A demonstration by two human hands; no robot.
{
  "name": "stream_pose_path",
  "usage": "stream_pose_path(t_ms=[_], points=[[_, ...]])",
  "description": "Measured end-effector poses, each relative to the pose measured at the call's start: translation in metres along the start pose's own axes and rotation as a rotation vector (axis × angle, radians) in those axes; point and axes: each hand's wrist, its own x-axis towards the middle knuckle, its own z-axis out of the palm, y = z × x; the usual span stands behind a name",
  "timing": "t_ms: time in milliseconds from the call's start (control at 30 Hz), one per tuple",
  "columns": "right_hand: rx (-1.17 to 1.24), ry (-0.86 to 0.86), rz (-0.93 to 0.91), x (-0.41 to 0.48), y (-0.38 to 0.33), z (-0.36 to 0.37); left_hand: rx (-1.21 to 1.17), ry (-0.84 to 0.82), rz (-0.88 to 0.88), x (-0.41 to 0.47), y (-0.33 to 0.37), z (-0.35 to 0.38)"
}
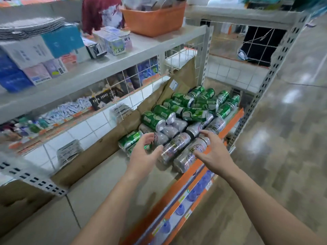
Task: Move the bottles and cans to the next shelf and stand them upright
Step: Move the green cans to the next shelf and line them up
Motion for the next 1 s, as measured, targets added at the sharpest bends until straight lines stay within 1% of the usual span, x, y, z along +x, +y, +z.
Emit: stream_pose_path(t_ms=[67, 167, 267, 333, 400, 467, 567, 600, 667, 733, 767, 833, 867, 900, 933, 967, 1000], points=[[-0.032, 0.024, 0.041, 0.028, 0.011, -0.003, -0.001, -0.010, -0.017, 0.020, 0.002, 0.012], [-0.116, 0.009, 0.036, 0.075, 0.031, -0.013, -0.008, -0.067, -0.051, 0.047, 0.008, 0.035], [-0.172, -0.008, 0.049, 0.130, 0.050, -0.022, -0.003, -0.076, -0.088, 0.075, 0.013, 0.063], [-0.219, -0.074, 0.072, 0.161, 0.059, -0.025, 0.011, -0.060, -0.108, 0.090, 0.018, 0.080], [-0.294, -0.182, 0.077, 0.185, 0.066, -0.026, 0.037, -0.068, -0.135, 0.105, 0.022, 0.097], [-0.257, -0.235, 0.032, 0.202, 0.073, -0.030, 0.082, -0.094, -0.154, 0.121, 0.028, 0.113], [-0.125, -0.229, -0.129, 0.211, 0.078, -0.043, 0.184, -0.125, -0.053, 0.141, 0.042, 0.138], [-0.093, -0.219, -0.177, 0.214, 0.076, -0.050, 0.195, -0.142, -0.018, 0.148, 0.047, 0.146], [-0.022, -0.212, -0.265, 0.219, 0.065, -0.063, 0.141, -0.182, 0.000, 0.158, 0.060, 0.161], [0.056, -0.215, -0.366, 0.223, 0.050, -0.076, 0.067, -0.113, 0.016, 0.170, 0.067, 0.173], [0.115, -0.244, -0.395, 0.226, 0.046, -0.083, 0.026, -0.066, 0.023, 0.175, 0.070, 0.177], [0.238, -0.368, -0.365, 0.236, 0.043, -0.093, -0.015, 0.017, 0.015, 0.182, 0.071, 0.182], [0.288, -0.397, -0.329, 0.243, 0.046, -0.097, -0.019, 0.059, -0.007, 0.183, 0.073, 0.184], [0.310, -0.375, -0.288, 0.251, 0.053, -0.099, -0.034, 0.103, -0.029, 0.181, 0.073, 0.186], [0.272, -0.319, -0.256, 0.261, 0.064, -0.100, -0.060, 0.144, -0.053, 0.179, 0.072, 0.188], [0.138, -0.273, -0.226, 0.271, 0.075, -0.102, -0.094, 0.180, -0.073, 0.177, 0.070, 0.188], [-0.052, -0.278, -0.200, 0.281, 0.086, -0.100, -0.124, 0.214, -0.102, 0.175, 0.066, 0.186]])
